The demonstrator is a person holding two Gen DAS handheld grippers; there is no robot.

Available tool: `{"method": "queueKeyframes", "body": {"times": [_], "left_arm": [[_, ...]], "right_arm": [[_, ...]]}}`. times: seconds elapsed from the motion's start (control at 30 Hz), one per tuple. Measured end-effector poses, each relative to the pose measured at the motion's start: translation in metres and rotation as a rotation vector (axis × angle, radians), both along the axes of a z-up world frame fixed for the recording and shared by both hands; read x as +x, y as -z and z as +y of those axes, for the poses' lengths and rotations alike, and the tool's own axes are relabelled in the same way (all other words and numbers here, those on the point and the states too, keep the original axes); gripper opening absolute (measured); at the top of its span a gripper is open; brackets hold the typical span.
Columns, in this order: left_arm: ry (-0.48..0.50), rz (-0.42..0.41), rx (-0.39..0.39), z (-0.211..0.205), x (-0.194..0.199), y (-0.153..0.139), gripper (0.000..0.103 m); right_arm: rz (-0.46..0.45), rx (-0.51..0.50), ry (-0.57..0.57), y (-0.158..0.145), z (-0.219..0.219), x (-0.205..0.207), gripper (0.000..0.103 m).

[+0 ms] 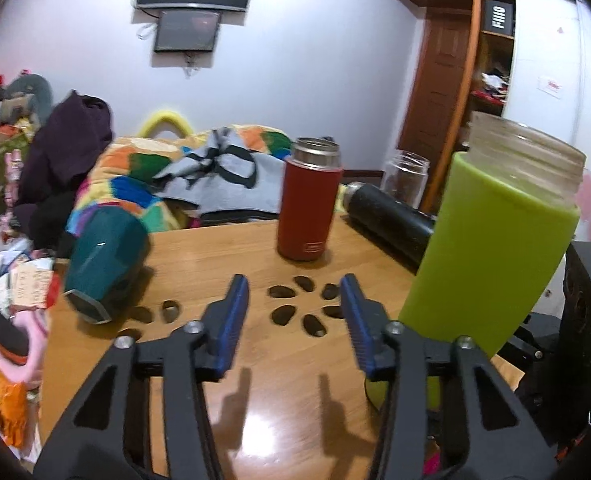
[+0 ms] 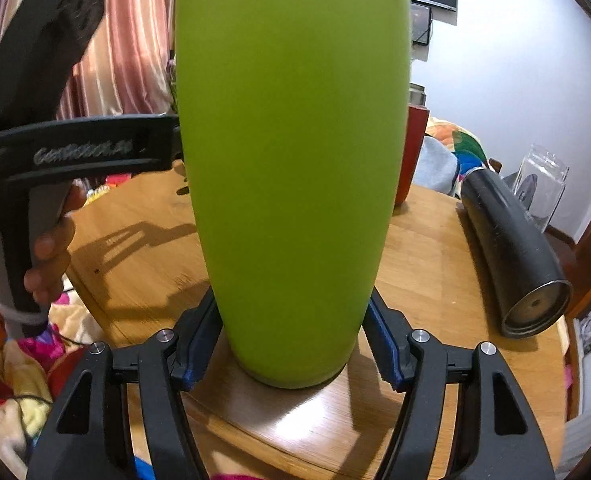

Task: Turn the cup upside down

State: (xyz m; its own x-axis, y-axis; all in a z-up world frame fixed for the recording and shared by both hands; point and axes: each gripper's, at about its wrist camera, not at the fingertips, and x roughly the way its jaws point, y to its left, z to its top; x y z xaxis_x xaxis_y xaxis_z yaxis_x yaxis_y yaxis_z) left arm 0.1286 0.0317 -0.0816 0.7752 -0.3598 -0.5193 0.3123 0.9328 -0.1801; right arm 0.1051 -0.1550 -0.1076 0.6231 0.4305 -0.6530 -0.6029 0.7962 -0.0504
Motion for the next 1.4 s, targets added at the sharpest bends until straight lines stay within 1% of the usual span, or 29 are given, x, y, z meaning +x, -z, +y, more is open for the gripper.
{"method": "queueKeyframes", "body": {"times": [0.03, 0.17, 0.2, 0.27, 0.3, 0.33, 0.37, 0.5, 0.63, 0.7, 0.8, 1.0, 1.13, 1.23, 1.4], "left_arm": [[0.013, 0.002, 0.0, -0.002, 0.002, 0.0, 0.035], [0.045, -0.005, -0.005, -0.007, 0.006, 0.001, 0.026], [0.053, -0.009, -0.009, -0.008, 0.006, 0.001, 0.023], [0.067, -0.022, -0.004, -0.012, 0.006, 0.001, 0.012], [0.064, -0.025, 0.014, -0.015, 0.006, 0.001, 0.004], [0.052, -0.021, 0.043, -0.018, 0.008, 0.001, 0.003], [0.047, -0.016, 0.052, -0.019, 0.01, 0.002, 0.003], [0.049, 0.007, 0.053, -0.02, 0.013, 0.003, 0.002], [0.023, 0.039, 0.071, -0.021, 0.014, 0.003, 0.002], [-0.001, 0.065, 0.093, -0.02, 0.015, 0.008, 0.002], [-0.02, 0.099, 0.118, -0.018, 0.017, 0.017, 0.002], [-0.031, 0.144, 0.13, -0.018, 0.019, 0.027, 0.001], [-0.038, 0.191, 0.139, -0.02, 0.023, 0.034, 0.0], [-0.043, 0.194, 0.154, -0.021, 0.023, 0.036, 0.0], [-0.045, 0.23, 0.16, -0.023, 0.026, 0.043, 0.001]], "right_arm": [[0.002, -0.004, -0.005, -0.001, -0.002, 0.0, 0.063], [-0.017, -0.005, -0.014, -0.007, -0.008, -0.005, 0.063], [-0.025, -0.005, -0.015, -0.009, -0.006, -0.005, 0.063], [-0.041, -0.002, -0.015, -0.012, -0.006, -0.011, 0.063], [-0.046, 0.002, -0.016, -0.012, -0.006, -0.013, 0.063], [-0.052, 0.003, -0.017, -0.015, 0.003, -0.015, 0.063], [-0.057, 0.005, -0.015, -0.016, 0.002, -0.016, 0.063], [-0.063, 0.018, -0.016, -0.016, 0.0, -0.019, 0.063], [-0.073, 0.021, -0.026, -0.013, 0.0, -0.016, 0.063], [-0.079, 0.022, -0.036, -0.013, 0.0, -0.022, 0.063], [-0.086, 0.026, -0.049, -0.013, 0.0, -0.022, 0.063], [-0.088, 0.031, -0.049, -0.013, 0.0, -0.022, 0.063], [-0.09, 0.032, -0.05, -0.013, 0.0, -0.022, 0.063], [-0.094, 0.031, -0.05, -0.012, 0.001, -0.022, 0.063], [-0.086, 0.042, -0.055, -0.012, 0.001, -0.021, 0.063]]}}
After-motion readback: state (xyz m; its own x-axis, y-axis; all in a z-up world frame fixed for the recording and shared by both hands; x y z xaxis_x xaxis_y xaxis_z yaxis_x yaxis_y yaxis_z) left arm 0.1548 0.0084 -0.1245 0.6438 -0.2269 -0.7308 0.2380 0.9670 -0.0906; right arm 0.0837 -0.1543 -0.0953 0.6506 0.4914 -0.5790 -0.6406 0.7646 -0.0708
